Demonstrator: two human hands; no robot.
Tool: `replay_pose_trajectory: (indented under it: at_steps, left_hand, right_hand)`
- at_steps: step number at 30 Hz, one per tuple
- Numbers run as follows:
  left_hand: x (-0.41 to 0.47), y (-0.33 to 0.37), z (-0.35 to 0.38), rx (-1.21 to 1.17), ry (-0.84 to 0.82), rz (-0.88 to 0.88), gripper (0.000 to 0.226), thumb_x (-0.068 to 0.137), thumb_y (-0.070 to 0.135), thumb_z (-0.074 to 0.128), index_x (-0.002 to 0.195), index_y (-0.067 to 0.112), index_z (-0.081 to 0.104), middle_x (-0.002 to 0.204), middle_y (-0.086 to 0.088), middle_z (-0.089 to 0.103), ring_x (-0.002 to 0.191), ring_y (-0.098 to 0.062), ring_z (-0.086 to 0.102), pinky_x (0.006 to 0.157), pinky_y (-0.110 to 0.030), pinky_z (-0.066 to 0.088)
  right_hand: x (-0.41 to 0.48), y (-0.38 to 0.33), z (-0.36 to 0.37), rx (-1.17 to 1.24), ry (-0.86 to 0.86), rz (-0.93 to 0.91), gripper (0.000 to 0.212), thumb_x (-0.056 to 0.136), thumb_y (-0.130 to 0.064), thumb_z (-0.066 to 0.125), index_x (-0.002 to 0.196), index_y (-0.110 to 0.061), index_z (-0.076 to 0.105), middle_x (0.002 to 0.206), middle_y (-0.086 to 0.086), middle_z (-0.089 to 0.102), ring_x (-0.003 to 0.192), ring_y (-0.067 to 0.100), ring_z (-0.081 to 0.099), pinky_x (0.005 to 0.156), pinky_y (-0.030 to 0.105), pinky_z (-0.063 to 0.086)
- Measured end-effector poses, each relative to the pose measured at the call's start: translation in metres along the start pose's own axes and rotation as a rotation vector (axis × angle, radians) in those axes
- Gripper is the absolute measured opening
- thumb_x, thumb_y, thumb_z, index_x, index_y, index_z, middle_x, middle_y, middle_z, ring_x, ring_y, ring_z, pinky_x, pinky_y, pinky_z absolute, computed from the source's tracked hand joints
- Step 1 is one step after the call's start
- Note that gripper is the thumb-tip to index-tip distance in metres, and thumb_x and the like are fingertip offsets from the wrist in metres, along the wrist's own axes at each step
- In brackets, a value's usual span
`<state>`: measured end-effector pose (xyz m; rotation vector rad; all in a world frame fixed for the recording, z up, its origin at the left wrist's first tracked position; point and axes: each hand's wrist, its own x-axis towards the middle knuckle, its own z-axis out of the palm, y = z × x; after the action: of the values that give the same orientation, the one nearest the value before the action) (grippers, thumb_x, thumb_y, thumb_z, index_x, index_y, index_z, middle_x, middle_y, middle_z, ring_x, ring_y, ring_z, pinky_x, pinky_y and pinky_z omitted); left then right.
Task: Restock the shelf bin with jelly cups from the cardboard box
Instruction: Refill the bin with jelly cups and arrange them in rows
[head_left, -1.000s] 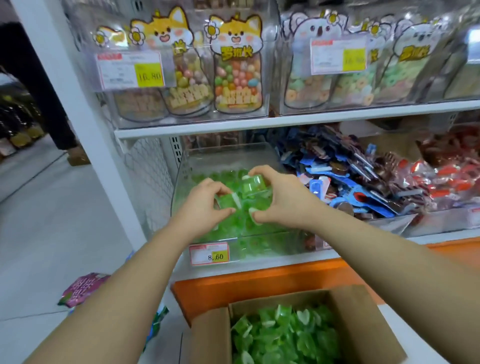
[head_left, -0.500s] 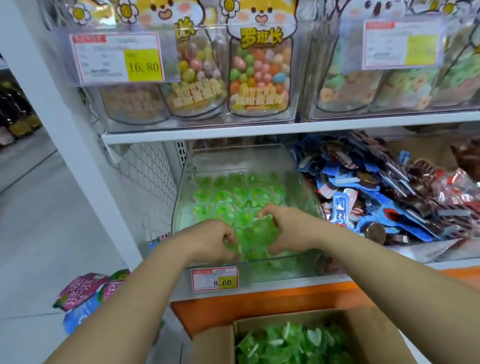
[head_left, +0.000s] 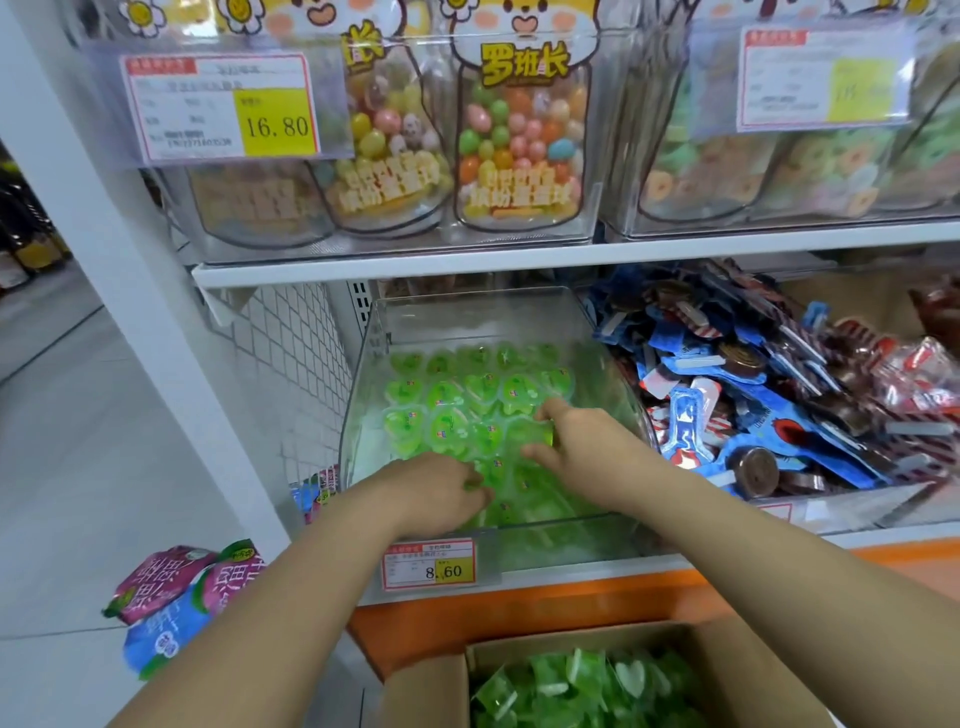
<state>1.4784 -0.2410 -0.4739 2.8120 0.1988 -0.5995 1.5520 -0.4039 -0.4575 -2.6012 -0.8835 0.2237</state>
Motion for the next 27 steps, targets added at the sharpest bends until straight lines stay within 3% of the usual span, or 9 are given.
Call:
replay_pose_trajectory:
  at_steps: [3, 6, 8, 11, 13, 17, 21, 24, 27]
  left_hand:
    - [0.004, 0.000, 0.001, -0.024, 0.013, -0.009, 0.051, 0.096, 0.050, 0.038, 0.138, 0.022, 0.047, 0.146, -0.001, 0.043, 0.133, -0.022, 0.041, 0.108, -0.037, 0.036]
    - [0.003, 0.001, -0.003, -0.081, 0.017, -0.005, 0.049, 0.095, 0.049, 0.042, 0.135, 0.022, 0.051, 0.144, 0.000, 0.046, 0.130, -0.020, 0.044, 0.106, -0.033, 0.037]
    - [-0.001, 0.002, -0.006, -0.117, 0.043, 0.000, 0.048, 0.094, 0.049, 0.044, 0.134, 0.023, 0.052, 0.143, 0.001, 0.047, 0.129, -0.018, 0.045, 0.105, -0.029, 0.037]
    - [-0.015, -0.001, -0.014, -0.219, 0.151, 0.040, 0.043, 0.093, 0.046, 0.050, 0.129, 0.022, 0.058, 0.136, 0.004, 0.055, 0.122, -0.012, 0.051, 0.101, -0.024, 0.039]
    - [-0.026, -0.003, -0.020, -0.355, 0.243, 0.070, 0.036, 0.092, 0.041, 0.055, 0.122, 0.023, 0.062, 0.123, 0.006, 0.063, 0.109, -0.007, 0.058, 0.095, -0.022, 0.043]
    - [-0.044, 0.006, -0.028, -0.839, 0.379, 0.165, 0.018, 0.089, 0.033, 0.061, 0.106, 0.027, 0.064, 0.092, 0.005, 0.070, 0.084, -0.008, 0.068, 0.084, -0.029, 0.053]
    - [-0.052, 0.018, -0.020, -1.056, 0.434, 0.149, 0.004, 0.091, 0.014, 0.060, 0.092, 0.016, 0.057, 0.073, -0.004, 0.068, 0.063, -0.009, 0.067, 0.069, -0.027, 0.055]
    - [-0.047, 0.015, -0.018, -1.165, 0.533, 0.087, 0.006, 0.092, 0.007, 0.057, 0.090, 0.010, 0.052, 0.069, -0.005, 0.066, 0.054, -0.004, 0.064, 0.057, -0.017, 0.052]
    - [-0.040, 0.016, -0.027, -1.243, 0.573, 0.097, 0.008, 0.093, 0.005, 0.055, 0.089, 0.011, 0.050, 0.068, -0.003, 0.065, 0.052, -0.003, 0.063, 0.053, -0.014, 0.051]
  right_hand:
    - [-0.001, -0.003, -0.003, 0.152, 0.087, 0.013, 0.047, 0.095, -0.038, 0.049, 0.131, -0.009, 0.043, 0.090, 0.010, 0.063, 0.088, 0.025, 0.058, 0.072, 0.028, 0.040]
    - [-0.001, -0.008, -0.008, 0.280, 0.105, 0.051, 0.043, 0.097, -0.036, 0.046, 0.128, -0.007, 0.046, 0.062, -0.002, 0.049, 0.066, 0.014, 0.048, 0.054, 0.025, 0.029]
    - [-0.001, -0.010, -0.013, 0.337, 0.111, 0.077, 0.038, 0.097, -0.037, 0.045, 0.121, -0.009, 0.052, 0.064, -0.004, 0.050, 0.065, 0.012, 0.048, 0.053, 0.024, 0.031]
    - [-0.004, -0.011, -0.020, 0.404, 0.099, 0.096, 0.032, 0.097, -0.040, 0.042, 0.108, -0.015, 0.058, 0.090, 0.004, 0.062, 0.089, 0.022, 0.059, 0.071, 0.027, 0.038]
    - [-0.006, -0.013, -0.025, 0.429, 0.074, 0.092, 0.033, 0.096, -0.041, 0.042, 0.101, -0.014, 0.061, 0.096, 0.005, 0.063, 0.094, 0.023, 0.061, 0.078, 0.029, 0.040]
    - [-0.014, -0.023, -0.033, 0.434, -0.047, 0.033, 0.037, 0.098, -0.039, 0.040, 0.093, -0.010, 0.062, 0.078, 0.000, 0.062, 0.067, 0.005, 0.060, 0.065, 0.019, 0.042]
    - [-0.017, -0.025, -0.022, 0.471, -0.104, -0.009, 0.044, 0.096, -0.041, 0.044, 0.096, 0.000, 0.059, 0.078, 0.007, 0.064, 0.064, 0.006, 0.060, 0.075, 0.034, 0.049]
    - [-0.015, -0.027, -0.015, 0.811, -0.005, 0.046, 0.018, 0.093, -0.024, 0.056, 0.102, -0.008, 0.056, 0.072, 0.003, 0.064, 0.058, 0.010, 0.057, 0.062, 0.024, 0.049]
    - [-0.007, -0.034, -0.011, 1.024, 0.064, 0.101, 0.008, 0.091, -0.011, 0.059, 0.097, -0.009, 0.054, 0.069, 0.005, 0.062, 0.056, 0.011, 0.057, 0.054, 0.019, 0.050]
